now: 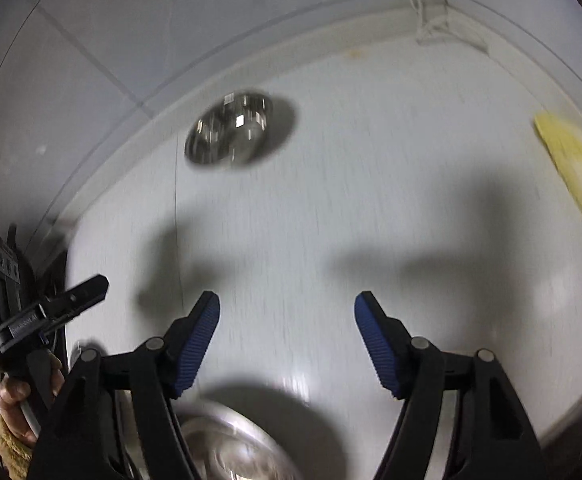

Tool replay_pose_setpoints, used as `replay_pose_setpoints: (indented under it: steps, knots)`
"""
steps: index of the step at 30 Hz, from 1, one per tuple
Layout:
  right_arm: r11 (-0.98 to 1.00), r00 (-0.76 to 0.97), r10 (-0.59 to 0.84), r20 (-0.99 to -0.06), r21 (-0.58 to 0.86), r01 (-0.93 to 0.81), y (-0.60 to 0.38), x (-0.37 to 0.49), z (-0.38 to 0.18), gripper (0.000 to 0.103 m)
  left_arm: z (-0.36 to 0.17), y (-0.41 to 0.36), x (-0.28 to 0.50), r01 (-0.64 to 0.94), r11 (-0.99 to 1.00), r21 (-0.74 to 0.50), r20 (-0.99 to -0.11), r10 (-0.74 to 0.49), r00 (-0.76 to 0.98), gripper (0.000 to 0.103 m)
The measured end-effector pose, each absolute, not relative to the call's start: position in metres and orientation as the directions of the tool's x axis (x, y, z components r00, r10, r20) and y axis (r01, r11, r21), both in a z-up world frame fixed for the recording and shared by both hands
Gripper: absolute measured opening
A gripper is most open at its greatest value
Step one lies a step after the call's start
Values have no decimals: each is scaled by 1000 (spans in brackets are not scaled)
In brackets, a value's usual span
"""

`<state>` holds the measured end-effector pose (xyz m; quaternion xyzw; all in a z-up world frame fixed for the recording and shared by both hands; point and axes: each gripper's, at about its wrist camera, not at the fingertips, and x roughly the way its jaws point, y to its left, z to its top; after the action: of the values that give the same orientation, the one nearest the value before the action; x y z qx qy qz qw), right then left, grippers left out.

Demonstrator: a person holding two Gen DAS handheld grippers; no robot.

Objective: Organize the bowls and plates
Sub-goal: 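Open both tools and move them to the small steel bowl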

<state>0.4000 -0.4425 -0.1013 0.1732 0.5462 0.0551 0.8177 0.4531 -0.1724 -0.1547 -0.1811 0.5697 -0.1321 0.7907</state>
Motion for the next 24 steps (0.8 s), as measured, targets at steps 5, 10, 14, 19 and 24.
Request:
replay_pose_setpoints:
  steps: [5,10,14,19,24]
  knots:
    - [930,396,290,-871,354,97,-438,471,-115,69,-171,-187,518,-5,891,-454,-847,-430,314,74]
    - [935,395,293,-871,348,73,-427,527,-131,69,-185,-199,562,-18,887,-462,-840,-431,331,74]
    - [939,382,285,-879,336,70,-423,557,-145,69,-196,-213,588,-10,906,-424,-854,-396,337,74]
    - [948,358,268,-894,311,66,-418,580,-162,69,-212,-221,608,-23,913,-406,-866,-377,328,74]
    - [954,369,252,-895,293,61,-417,593,-166,68,-217,-228,620,-17,910,-414,-860,-385,336,73]
